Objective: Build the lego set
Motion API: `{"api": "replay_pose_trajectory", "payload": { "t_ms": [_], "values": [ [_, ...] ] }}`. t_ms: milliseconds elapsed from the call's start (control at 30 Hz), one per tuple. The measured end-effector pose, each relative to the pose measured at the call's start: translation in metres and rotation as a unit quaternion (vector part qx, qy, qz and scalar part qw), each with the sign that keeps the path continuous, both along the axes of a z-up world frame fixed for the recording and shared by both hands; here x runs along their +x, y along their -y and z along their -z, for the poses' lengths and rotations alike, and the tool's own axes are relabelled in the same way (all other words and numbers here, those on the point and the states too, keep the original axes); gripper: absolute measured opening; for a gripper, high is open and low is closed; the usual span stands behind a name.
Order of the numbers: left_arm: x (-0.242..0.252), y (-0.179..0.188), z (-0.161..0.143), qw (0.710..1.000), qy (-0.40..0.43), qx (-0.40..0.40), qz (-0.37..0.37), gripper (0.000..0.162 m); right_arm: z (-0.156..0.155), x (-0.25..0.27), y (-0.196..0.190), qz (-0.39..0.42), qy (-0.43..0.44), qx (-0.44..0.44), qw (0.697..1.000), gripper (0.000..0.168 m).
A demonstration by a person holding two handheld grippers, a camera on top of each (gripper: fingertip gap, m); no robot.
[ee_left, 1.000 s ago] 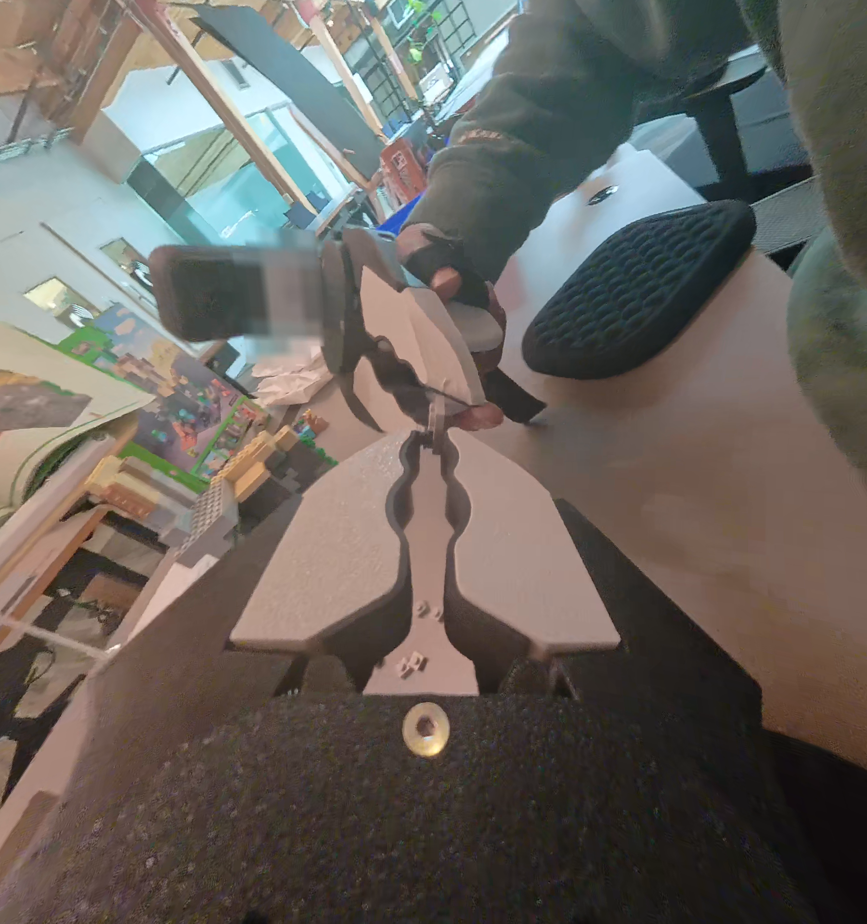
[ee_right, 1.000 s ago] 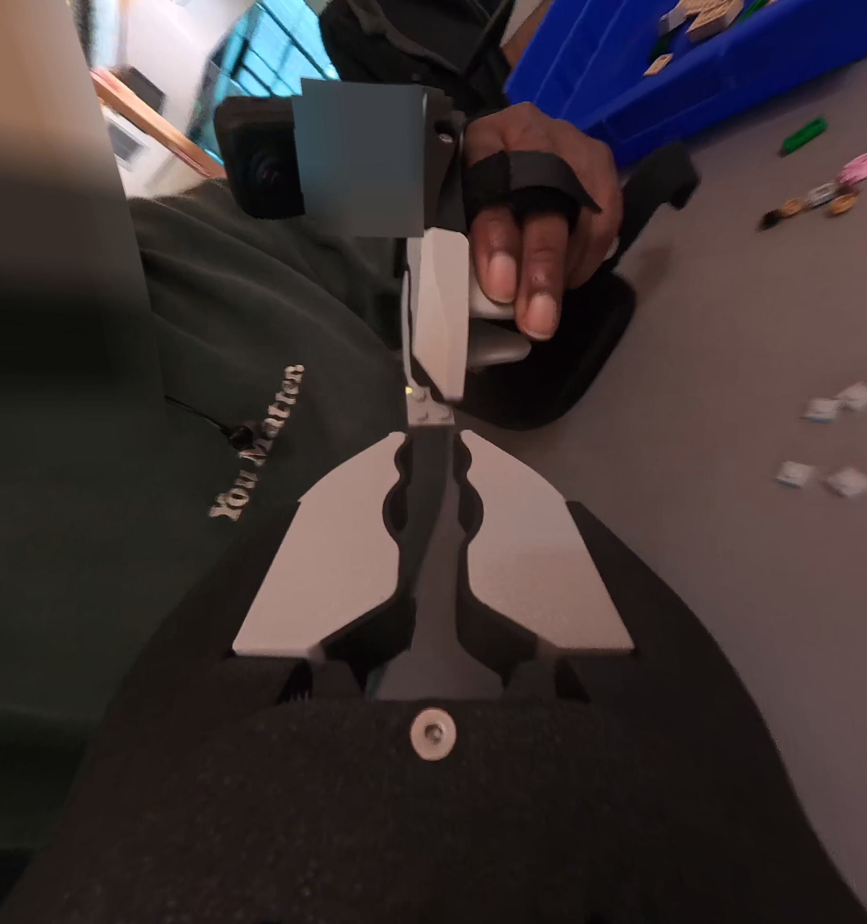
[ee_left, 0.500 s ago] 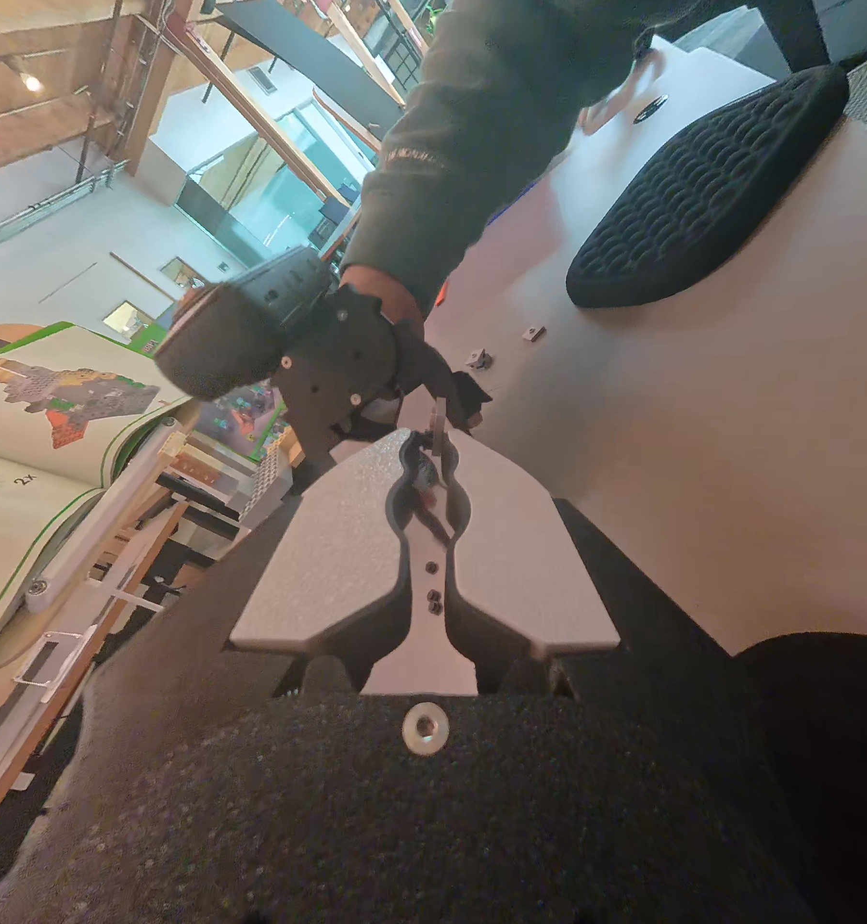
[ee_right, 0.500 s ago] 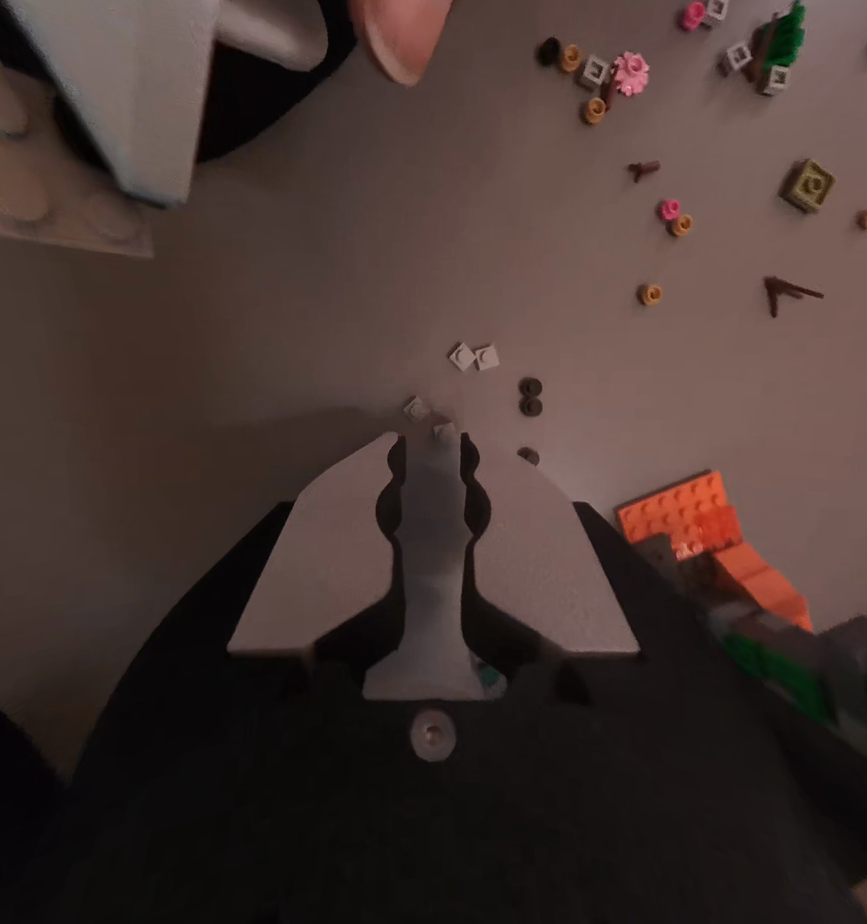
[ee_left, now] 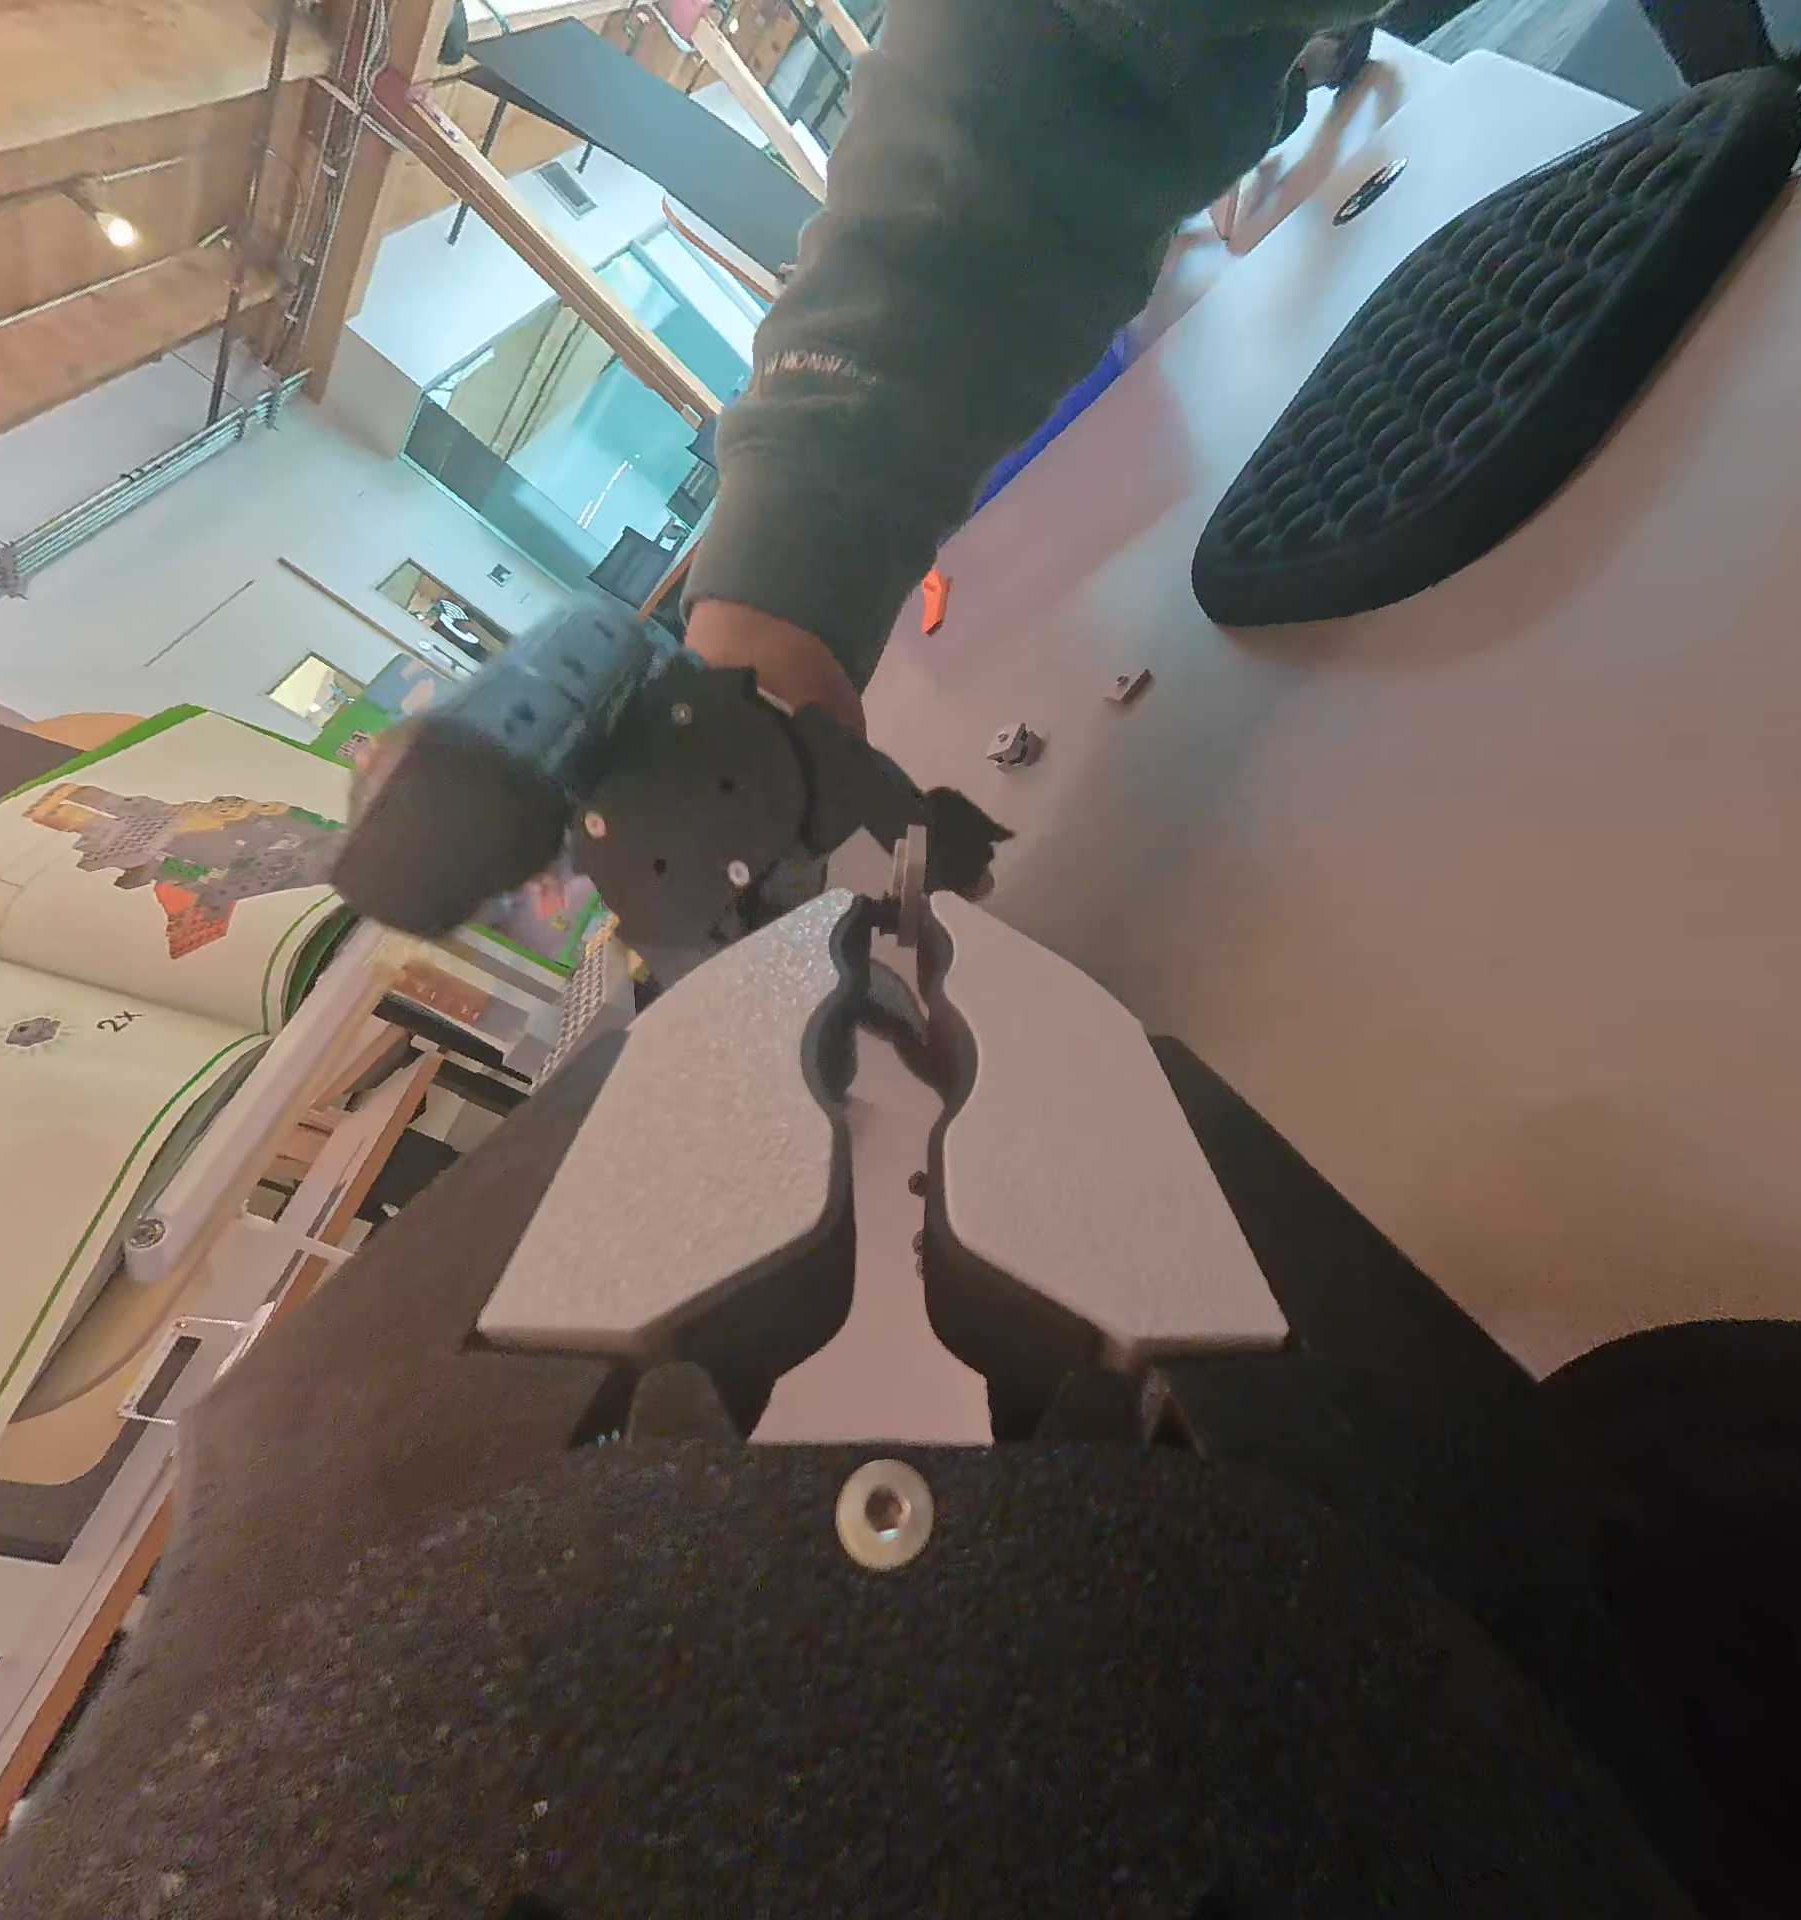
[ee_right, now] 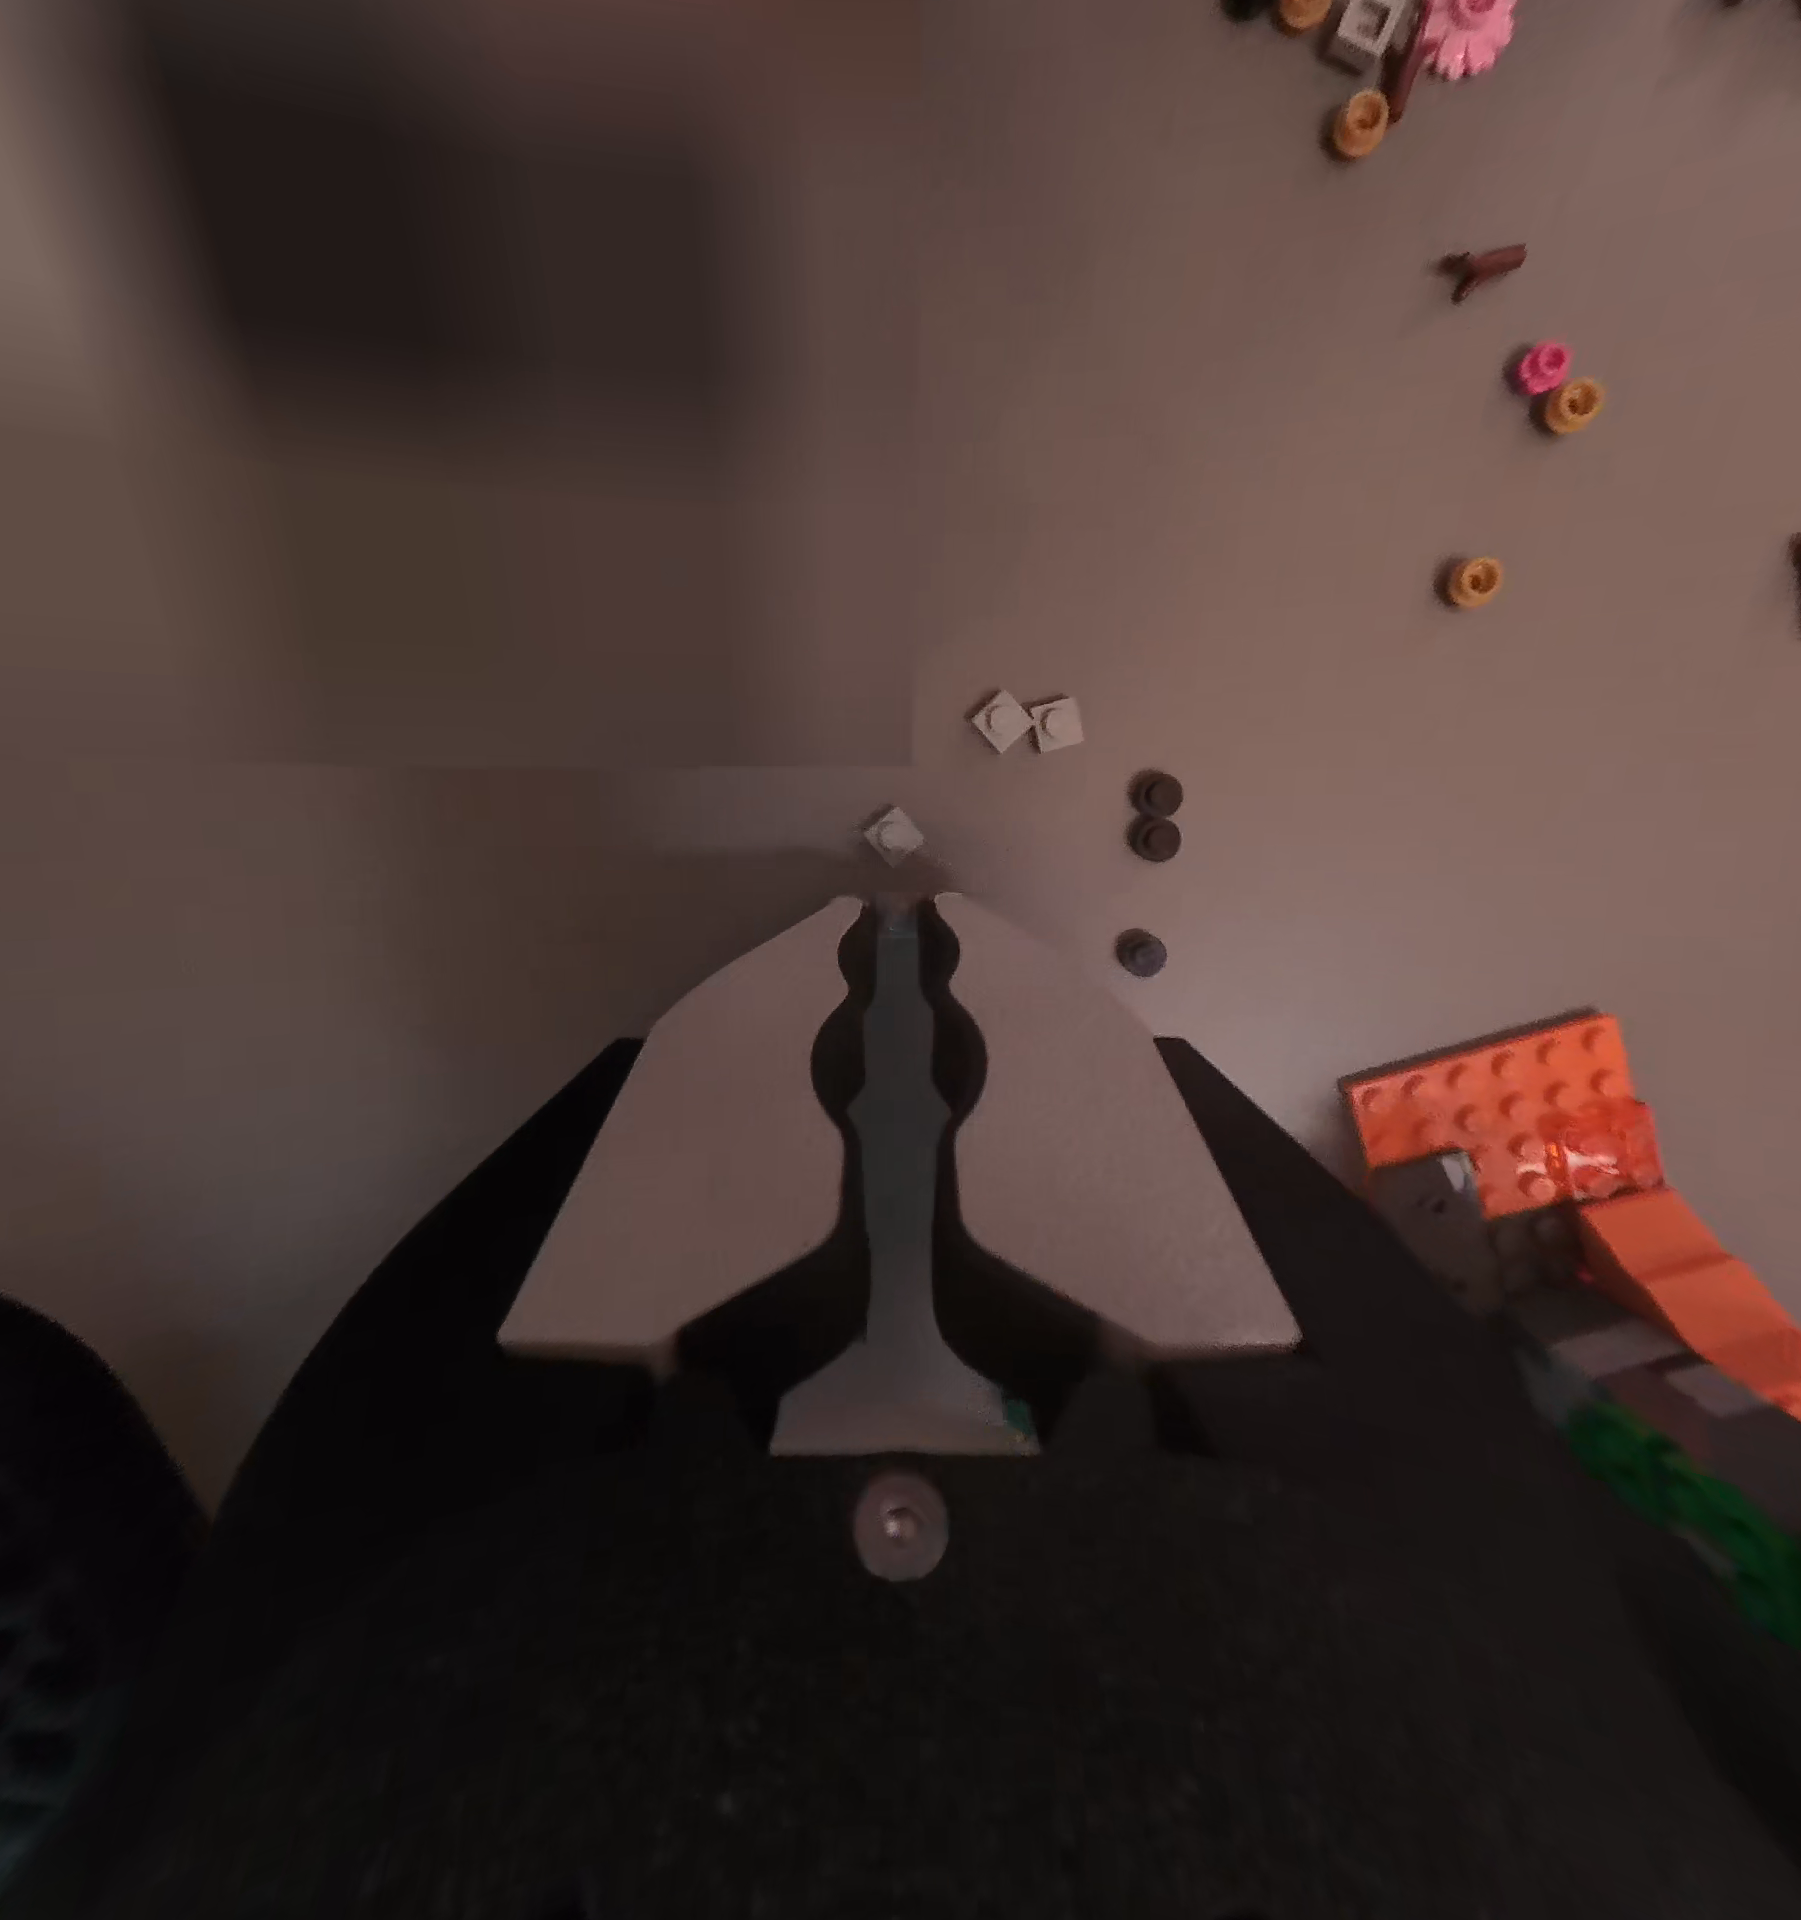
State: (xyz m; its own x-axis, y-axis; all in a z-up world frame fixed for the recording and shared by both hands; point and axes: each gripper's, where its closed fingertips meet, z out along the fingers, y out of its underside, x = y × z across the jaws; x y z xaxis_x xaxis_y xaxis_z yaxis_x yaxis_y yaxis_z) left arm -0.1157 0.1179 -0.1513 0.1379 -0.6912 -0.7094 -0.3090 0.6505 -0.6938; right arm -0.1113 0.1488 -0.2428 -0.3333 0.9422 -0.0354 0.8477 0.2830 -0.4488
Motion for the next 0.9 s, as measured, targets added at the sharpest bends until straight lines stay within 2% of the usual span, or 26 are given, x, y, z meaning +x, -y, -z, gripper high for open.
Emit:
{"api": "replay_pose_trajectory", "payload": {
  "t_ms": [200, 300, 567, 900],
  "values": [
    [0.001, -0.003, 0.004, 0.999, -0.015, 0.027, -0.016, 0.008, -0.075, 0.001, 0.030, -0.030, -0.097, -0.032, 0.994, 0.007],
    [0.001, -0.006, 0.004, 0.998, -0.025, 0.051, -0.032, 0.008, -0.100, -0.003, 0.043, -0.045, -0.109, -0.046, 0.992, 0.007],
    [-0.001, -0.007, -0.005, 0.992, -0.034, 0.106, -0.065, 0.008, -0.105, -0.014, 0.037, -0.046, -0.084, -0.022, 0.995, 0.007],
    [-0.003, -0.008, -0.012, 0.991, -0.027, 0.109, -0.079, 0.008, -0.113, -0.019, 0.036, -0.039, -0.081, 0.013, 0.996, 0.010]
  ]
}}
